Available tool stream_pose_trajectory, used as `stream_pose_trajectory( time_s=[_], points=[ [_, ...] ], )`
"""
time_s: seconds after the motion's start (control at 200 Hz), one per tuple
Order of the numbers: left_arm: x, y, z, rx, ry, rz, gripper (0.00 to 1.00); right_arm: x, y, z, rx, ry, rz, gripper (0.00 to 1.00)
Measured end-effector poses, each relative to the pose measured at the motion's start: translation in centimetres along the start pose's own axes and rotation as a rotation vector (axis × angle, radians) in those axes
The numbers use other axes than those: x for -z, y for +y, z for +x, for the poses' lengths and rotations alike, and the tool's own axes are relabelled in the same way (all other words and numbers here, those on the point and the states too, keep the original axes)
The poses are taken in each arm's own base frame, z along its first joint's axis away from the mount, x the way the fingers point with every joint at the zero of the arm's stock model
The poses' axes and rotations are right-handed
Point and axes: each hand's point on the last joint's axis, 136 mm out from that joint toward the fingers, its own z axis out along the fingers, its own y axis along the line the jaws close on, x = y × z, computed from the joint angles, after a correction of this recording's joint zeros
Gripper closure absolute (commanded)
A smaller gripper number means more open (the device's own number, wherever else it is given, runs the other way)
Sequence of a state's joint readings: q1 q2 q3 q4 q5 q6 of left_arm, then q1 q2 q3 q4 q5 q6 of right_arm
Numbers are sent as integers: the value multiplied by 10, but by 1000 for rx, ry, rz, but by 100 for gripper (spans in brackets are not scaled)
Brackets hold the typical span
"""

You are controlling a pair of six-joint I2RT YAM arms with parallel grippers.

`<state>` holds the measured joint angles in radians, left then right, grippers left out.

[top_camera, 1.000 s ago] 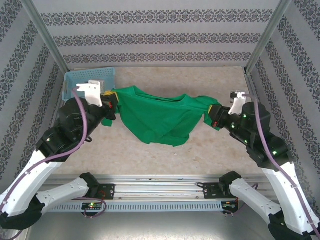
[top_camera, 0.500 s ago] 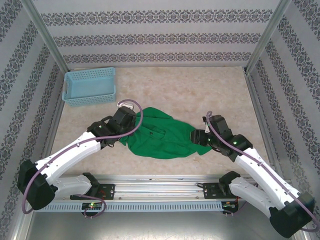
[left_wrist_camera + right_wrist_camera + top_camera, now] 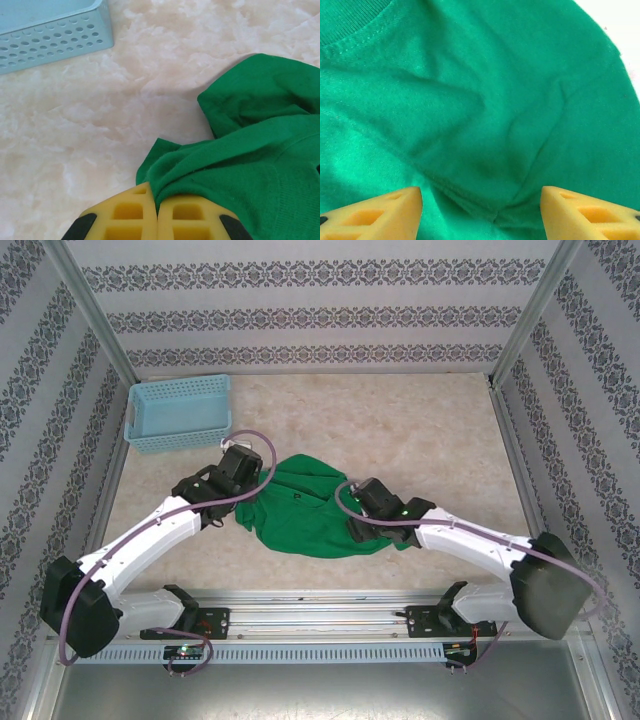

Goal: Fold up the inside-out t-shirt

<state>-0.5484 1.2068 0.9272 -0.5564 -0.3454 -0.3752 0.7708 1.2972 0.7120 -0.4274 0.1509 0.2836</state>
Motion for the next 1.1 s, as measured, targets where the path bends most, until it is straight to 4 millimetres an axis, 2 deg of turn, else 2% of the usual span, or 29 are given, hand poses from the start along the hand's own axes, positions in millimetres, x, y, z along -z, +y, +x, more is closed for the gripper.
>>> stream_pose_trajectory(
  time_s=[0.11, 0.215, 0.4, 0.505, 0.6, 0.669, 0.734, 0.814, 0.924, 0.994, 1.099],
  points=[
    [-3, 3, -1, 16, 3, 0, 100, -8, 3, -6, 46, -5, 29, 35],
    [-6, 4, -1, 23, 11, 3, 100, -14, -1, -12, 65, -6, 73, 42],
    [-8, 4, -1, 29, 18, 8, 100, -15, -7, -23, 91, -29, 149, 83],
    [-6, 4, -3, 30, 16, 8, 100, 0, -9, -33, 103, -68, 185, 93],
    [3, 4, -15, 39, -4, 15, 100, 37, -11, -52, 100, -148, 204, 96],
    [20, 5, -32, 59, -52, 33, 100, 77, -14, -72, 73, -242, 197, 100],
    [43, 8, -52, 88, -119, 58, 100, 122, -18, -91, 35, -347, 179, 100],
    [82, 14, -79, 131, -227, 107, 100, 179, -24, -108, -10, -470, 147, 100],
    [142, 23, -106, 178, -380, 202, 100, 248, -29, -119, -53, -614, 83, 100],
    [180, 28, -119, 194, -469, 273, 100, 282, -30, -120, -67, -686, 27, 100],
    [226, 27, -130, 193, -563, 383, 100, 323, -28, -120, -75, -772, -66, 100]
  ],
)
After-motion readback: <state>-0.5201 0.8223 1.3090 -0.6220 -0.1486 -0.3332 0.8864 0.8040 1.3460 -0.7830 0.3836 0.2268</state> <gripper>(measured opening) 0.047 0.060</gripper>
